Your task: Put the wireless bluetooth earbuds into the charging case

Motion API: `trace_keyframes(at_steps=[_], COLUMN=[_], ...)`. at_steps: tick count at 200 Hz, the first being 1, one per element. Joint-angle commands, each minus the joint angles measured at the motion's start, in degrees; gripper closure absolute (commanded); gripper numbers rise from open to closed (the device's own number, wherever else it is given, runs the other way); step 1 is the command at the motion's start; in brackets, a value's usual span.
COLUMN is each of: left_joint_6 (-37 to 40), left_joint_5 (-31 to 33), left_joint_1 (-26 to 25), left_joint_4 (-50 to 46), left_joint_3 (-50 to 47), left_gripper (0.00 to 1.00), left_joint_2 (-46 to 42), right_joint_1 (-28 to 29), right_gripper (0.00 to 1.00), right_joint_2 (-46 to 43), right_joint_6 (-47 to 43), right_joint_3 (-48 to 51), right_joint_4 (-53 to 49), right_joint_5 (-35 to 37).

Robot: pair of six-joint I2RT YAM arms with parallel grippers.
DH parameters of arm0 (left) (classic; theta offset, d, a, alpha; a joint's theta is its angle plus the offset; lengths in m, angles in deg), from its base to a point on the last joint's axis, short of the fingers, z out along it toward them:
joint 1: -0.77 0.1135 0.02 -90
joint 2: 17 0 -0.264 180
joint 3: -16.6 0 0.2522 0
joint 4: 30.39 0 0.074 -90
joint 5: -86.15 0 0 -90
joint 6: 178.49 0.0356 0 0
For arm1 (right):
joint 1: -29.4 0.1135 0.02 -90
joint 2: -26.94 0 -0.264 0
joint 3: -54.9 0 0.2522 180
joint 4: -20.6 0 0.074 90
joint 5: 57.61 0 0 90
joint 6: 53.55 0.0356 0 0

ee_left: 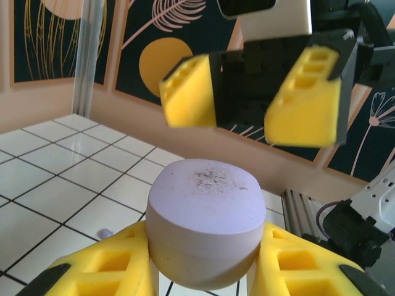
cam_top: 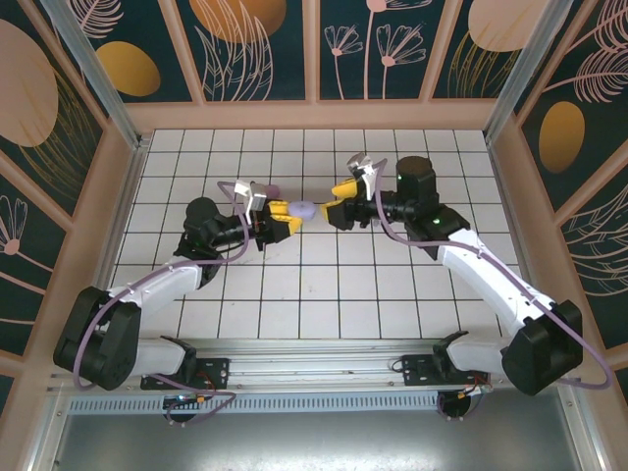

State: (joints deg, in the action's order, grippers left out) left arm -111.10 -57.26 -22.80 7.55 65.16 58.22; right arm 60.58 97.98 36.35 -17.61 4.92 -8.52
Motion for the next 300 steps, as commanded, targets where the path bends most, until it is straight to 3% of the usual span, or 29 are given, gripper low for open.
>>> trace_keyframes(at_steps=[1, 95, 180, 300], left_joint_6=[-2.3, -3.1, -1.9, 0.5], left_joint_5=[0.2, -1.6, -1.8, 0.1], left_joint_1=[0.2, 0.1, 0.1, 0.1], left_joint_4=[3.6, 3.2, 1.6, -2.5], left_joint_3=[-0.3, -0.3, -1.4, -0.9], left_gripper=[0.93, 0.97, 0.99, 0.99], left_joint_2=[-1.8, -1.9, -2.7, -3.3], right_joint_1=[1.8, 3.7, 3.7, 5.8], right_gripper=[0.26, 0.29, 0.29, 0.29], right_joint_2=[0.3, 3.6, 5.1, 7.0], right_joint_6=[-1.9, 0.5, 4.7, 3.3], right_joint_3=[0.9, -1.4, -4.1, -6.2], right_joint_4=[0.7, 1.5, 2.8, 0.1], right_joint_5=[1.1, 9.8, 8.0, 2.1])
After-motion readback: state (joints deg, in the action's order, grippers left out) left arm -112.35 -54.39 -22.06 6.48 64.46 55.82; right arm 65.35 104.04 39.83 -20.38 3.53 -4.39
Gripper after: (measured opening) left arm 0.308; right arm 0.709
